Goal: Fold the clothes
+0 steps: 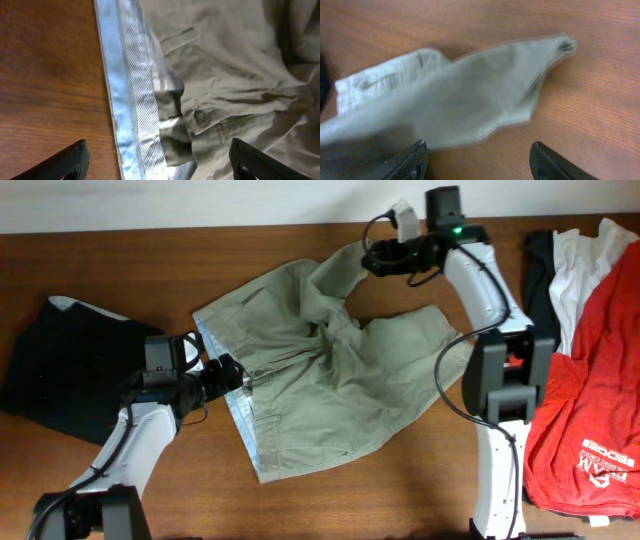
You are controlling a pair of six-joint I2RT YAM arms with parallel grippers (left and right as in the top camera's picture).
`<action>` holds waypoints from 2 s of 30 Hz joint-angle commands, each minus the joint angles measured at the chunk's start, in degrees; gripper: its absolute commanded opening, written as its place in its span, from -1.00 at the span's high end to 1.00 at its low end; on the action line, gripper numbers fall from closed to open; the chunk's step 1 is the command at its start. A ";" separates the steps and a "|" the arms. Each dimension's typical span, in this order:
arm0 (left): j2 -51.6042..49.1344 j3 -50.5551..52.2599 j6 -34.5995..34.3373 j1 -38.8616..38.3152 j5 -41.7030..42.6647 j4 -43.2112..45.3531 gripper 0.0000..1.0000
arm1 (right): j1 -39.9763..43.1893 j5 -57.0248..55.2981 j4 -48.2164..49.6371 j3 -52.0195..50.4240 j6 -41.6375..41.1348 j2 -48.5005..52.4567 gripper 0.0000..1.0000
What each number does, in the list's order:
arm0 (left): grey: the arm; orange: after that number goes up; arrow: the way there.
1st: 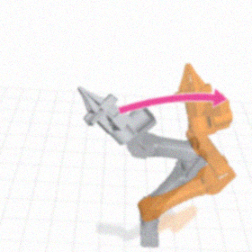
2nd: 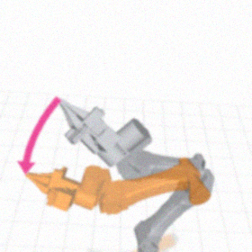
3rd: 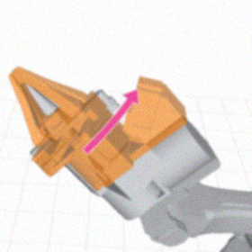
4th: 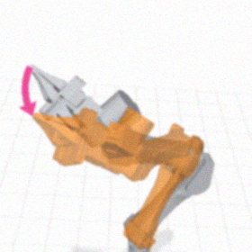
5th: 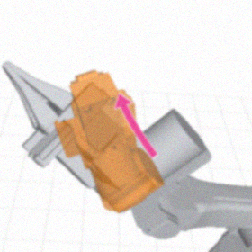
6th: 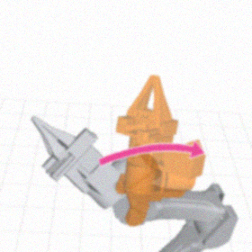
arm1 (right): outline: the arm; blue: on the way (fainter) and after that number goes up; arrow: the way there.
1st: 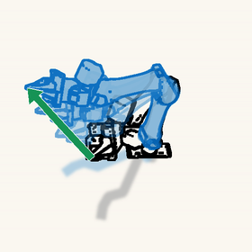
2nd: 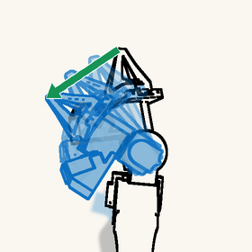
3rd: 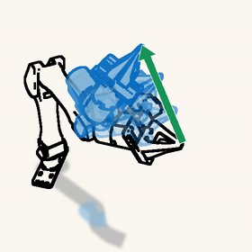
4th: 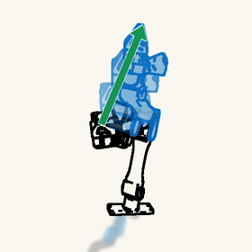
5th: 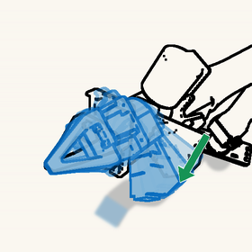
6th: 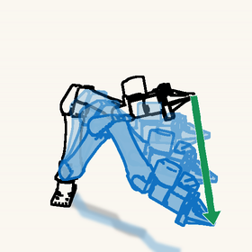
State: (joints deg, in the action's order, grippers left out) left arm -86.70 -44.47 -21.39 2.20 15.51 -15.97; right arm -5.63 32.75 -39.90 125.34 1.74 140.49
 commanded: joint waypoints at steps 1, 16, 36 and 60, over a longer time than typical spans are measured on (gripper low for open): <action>-0.81 -0.02 0.66 -0.20 -0.33 0.07 -0.78 | -2.27 -5.68 6.43 -0.48 0.79 5.07 -0.30; -0.81 -0.02 0.68 -0.35 -0.33 -1.44 -0.78 | -2.91 -3.21 23.06 -0.50 -4.15 10.51 0.92; -0.81 -0.02 0.68 -0.35 -0.33 -1.68 -0.79 | -1.66 -4.72 3.41 -3.21 -1.97 7.82 0.18; -0.85 -0.02 0.68 -1.31 5.95 -4.66 -0.78 | 19.58 -18.08 -50.40 14.49 -2.64 1.49 -0.01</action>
State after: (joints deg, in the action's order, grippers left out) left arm -87.22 -44.47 -21.39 2.09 17.32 -18.68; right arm 13.13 10.85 -86.67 139.50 -1.06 142.93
